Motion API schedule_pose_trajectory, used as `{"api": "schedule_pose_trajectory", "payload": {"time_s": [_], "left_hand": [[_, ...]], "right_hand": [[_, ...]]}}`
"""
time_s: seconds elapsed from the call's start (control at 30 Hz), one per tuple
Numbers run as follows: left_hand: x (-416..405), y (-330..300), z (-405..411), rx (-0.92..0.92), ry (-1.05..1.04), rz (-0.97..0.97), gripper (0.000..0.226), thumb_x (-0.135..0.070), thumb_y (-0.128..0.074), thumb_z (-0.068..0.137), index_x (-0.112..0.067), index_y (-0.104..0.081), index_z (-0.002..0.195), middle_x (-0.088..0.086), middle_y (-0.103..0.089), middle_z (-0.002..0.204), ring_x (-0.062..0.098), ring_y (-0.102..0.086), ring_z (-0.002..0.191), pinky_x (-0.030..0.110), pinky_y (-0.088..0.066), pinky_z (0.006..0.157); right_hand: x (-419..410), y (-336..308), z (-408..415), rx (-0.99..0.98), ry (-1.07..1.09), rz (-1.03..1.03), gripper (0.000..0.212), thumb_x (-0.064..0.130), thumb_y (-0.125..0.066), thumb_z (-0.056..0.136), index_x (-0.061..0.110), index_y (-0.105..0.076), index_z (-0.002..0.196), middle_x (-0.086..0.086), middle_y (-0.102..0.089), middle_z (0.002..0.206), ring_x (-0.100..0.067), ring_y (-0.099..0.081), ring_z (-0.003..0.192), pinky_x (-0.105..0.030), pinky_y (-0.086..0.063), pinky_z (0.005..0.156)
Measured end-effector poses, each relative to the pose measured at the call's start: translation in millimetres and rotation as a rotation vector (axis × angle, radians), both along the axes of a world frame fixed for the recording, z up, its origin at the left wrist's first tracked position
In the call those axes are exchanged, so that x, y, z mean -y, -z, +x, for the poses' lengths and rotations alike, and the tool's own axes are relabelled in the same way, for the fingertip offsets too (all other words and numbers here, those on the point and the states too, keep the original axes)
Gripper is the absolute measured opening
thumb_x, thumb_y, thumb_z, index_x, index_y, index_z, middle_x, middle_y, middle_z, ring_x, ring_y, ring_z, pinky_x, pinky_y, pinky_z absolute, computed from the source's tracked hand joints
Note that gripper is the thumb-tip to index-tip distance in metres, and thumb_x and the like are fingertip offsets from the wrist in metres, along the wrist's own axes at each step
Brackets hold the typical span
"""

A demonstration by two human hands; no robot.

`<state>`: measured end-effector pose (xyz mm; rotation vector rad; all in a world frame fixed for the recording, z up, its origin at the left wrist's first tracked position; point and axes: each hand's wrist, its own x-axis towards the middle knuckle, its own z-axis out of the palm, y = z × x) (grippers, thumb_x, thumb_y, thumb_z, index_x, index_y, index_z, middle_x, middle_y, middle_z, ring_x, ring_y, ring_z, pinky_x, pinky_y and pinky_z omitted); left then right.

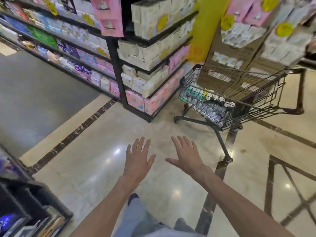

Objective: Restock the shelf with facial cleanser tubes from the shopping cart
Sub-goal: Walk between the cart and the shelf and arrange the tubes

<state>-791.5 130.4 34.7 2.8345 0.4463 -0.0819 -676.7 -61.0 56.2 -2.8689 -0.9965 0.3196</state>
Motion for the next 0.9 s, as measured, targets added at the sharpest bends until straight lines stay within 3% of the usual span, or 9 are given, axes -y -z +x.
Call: {"api": "schedule_pose_trajectory", "payload": {"time_s": [0.13, 0.27, 0.53, 0.67, 0.9], "left_hand": [[-5.2, 8.2, 91.3, 0.009, 0.124, -0.043, 0.063, -0.058, -0.026, 0.106, -0.028, -0.022, 0.162, 0.002, -0.015, 0.17, 0.024, -0.013, 0.158, 0.047, -0.005, 0.125], [-13.6, 14.9, 182.2, -0.009, 0.247, -0.028, 0.071, -0.061, -0.018, 0.1, -0.023, -0.037, 0.157, 0.007, -0.033, 0.164, 0.029, -0.031, 0.152, 0.054, -0.025, 0.121], [-36.8, 5.3, 348.1, -0.009, 0.461, -0.012, 0.068, -0.06, -0.022, 0.101, -0.021, -0.045, 0.152, 0.006, -0.04, 0.161, 0.027, -0.04, 0.146, 0.055, -0.04, 0.113], [-40.4, 2.6, 420.3, -0.016, 0.552, -0.048, 0.066, -0.056, -0.032, 0.105, -0.025, -0.022, 0.162, 0.0, -0.016, 0.17, 0.023, -0.014, 0.156, 0.052, -0.027, 0.12], [-23.2, 9.6, 545.4, -0.016, 0.638, -0.021, 0.067, -0.055, -0.028, 0.107, -0.024, -0.012, 0.163, 0.004, -0.011, 0.171, 0.024, -0.005, 0.158, 0.046, -0.012, 0.127]], "right_hand": [[9.3, 4.9, 68.0, 0.02, 0.098, -0.027, 0.097, 0.076, -0.051, 0.088, 0.024, -0.017, 0.161, -0.008, -0.026, 0.165, -0.032, -0.022, 0.153, -0.054, -0.023, 0.121], [8.8, 6.7, 132.4, 0.037, 0.211, -0.042, 0.095, 0.076, -0.054, 0.086, 0.021, -0.025, 0.159, -0.009, -0.034, 0.161, -0.034, -0.029, 0.15, -0.055, -0.027, 0.12], [-5.1, -3.6, 246.6, 0.077, 0.43, -0.04, 0.091, 0.072, -0.057, 0.087, 0.02, -0.031, 0.156, -0.007, -0.041, 0.156, -0.031, -0.038, 0.144, -0.049, -0.031, 0.118], [-13.0, -4.4, 298.1, 0.056, 0.516, -0.033, 0.092, 0.071, -0.056, 0.089, 0.021, -0.025, 0.159, -0.008, -0.038, 0.158, -0.03, -0.036, 0.145, -0.051, -0.031, 0.119], [-2.0, 10.7, 405.1, 0.005, 0.599, -0.001, 0.092, 0.069, -0.057, 0.09, 0.023, -0.021, 0.16, -0.009, -0.033, 0.16, -0.031, -0.03, 0.149, -0.054, -0.026, 0.122]]}}
